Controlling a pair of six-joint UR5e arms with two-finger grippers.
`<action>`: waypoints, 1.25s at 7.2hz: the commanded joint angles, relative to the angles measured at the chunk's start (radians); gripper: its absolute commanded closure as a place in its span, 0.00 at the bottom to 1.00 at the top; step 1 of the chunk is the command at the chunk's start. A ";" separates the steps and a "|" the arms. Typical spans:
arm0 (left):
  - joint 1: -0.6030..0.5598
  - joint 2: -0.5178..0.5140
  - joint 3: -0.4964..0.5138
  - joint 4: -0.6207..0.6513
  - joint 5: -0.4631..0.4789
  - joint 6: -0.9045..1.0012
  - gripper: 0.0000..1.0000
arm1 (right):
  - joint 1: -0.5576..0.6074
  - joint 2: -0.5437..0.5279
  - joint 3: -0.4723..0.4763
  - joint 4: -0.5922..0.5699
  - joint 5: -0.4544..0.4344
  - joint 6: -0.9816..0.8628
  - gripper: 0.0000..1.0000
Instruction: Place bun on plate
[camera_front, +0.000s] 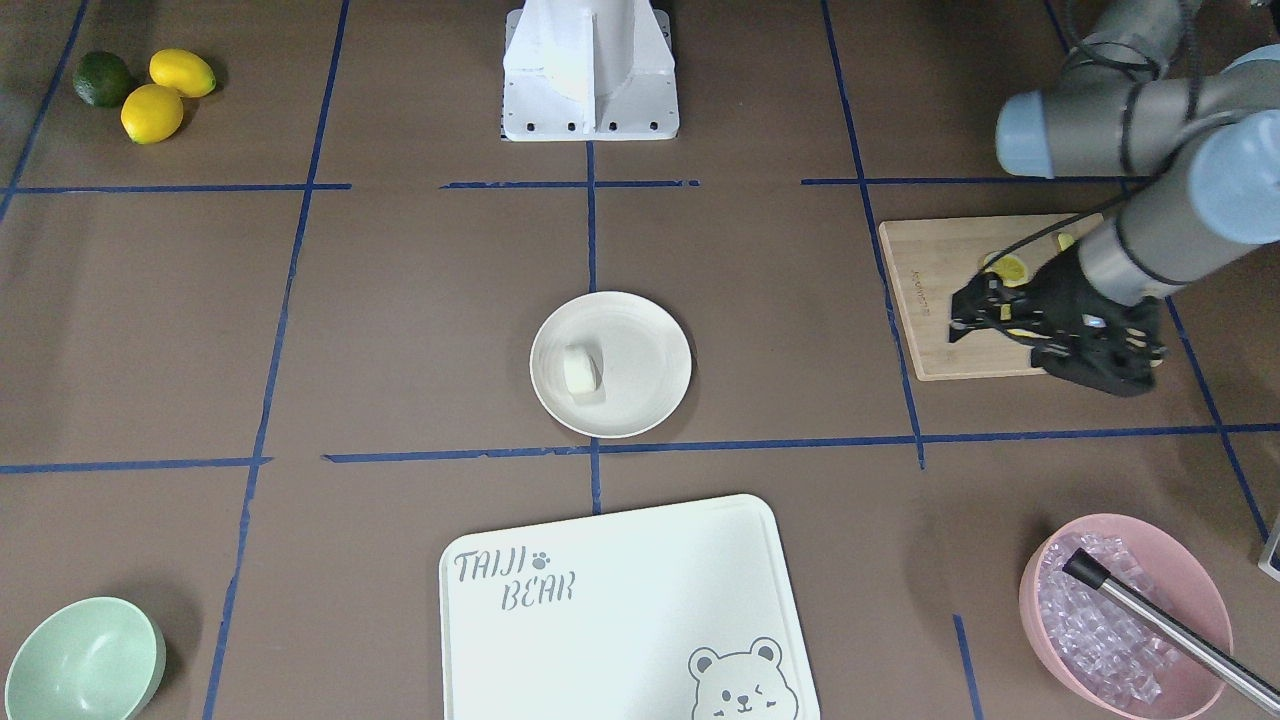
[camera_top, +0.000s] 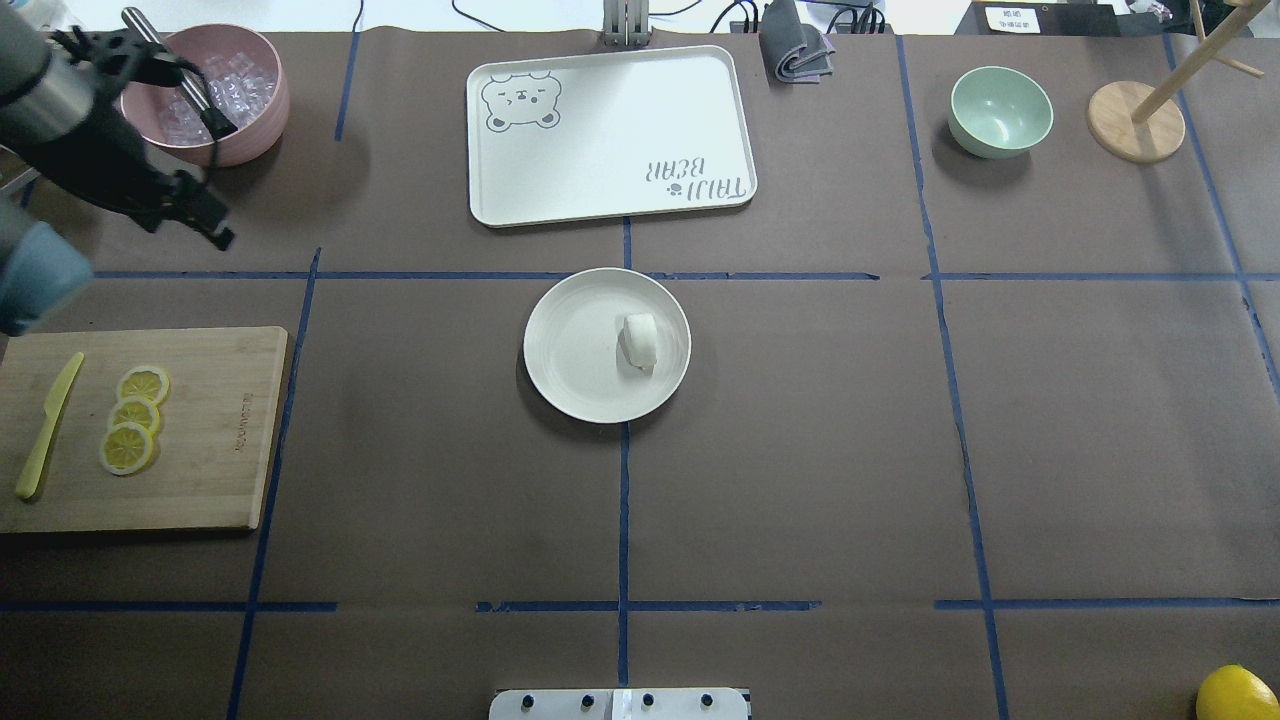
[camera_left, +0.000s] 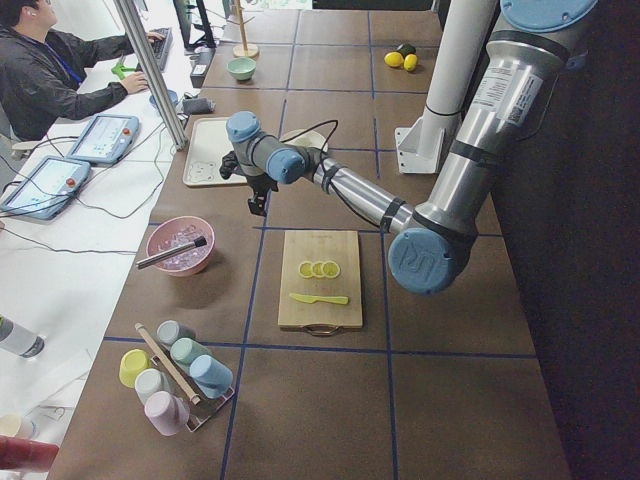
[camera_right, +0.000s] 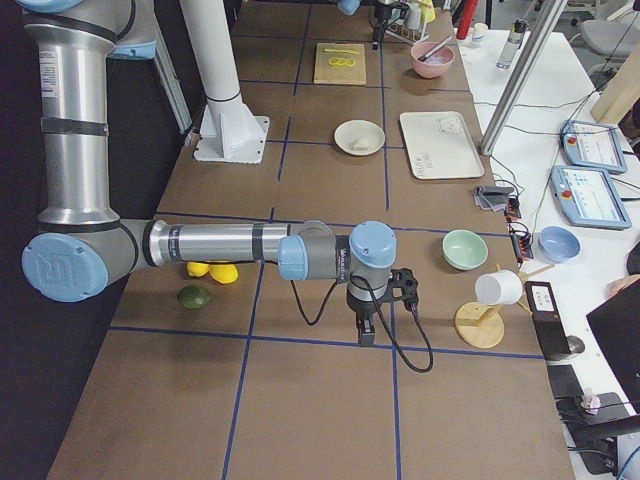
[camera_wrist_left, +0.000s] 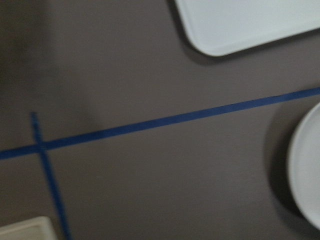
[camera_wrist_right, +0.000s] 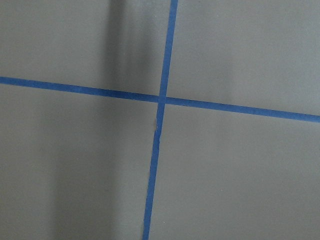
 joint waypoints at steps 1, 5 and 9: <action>-0.214 0.146 0.027 0.049 -0.014 0.276 0.00 | 0.000 0.000 0.006 0.001 0.001 0.000 0.00; -0.416 0.344 0.030 0.035 -0.009 0.399 0.00 | 0.000 -0.003 0.008 -0.001 0.001 -0.001 0.00; -0.431 0.343 0.023 0.038 -0.008 0.382 0.00 | -0.001 -0.005 0.006 -0.001 0.001 0.000 0.00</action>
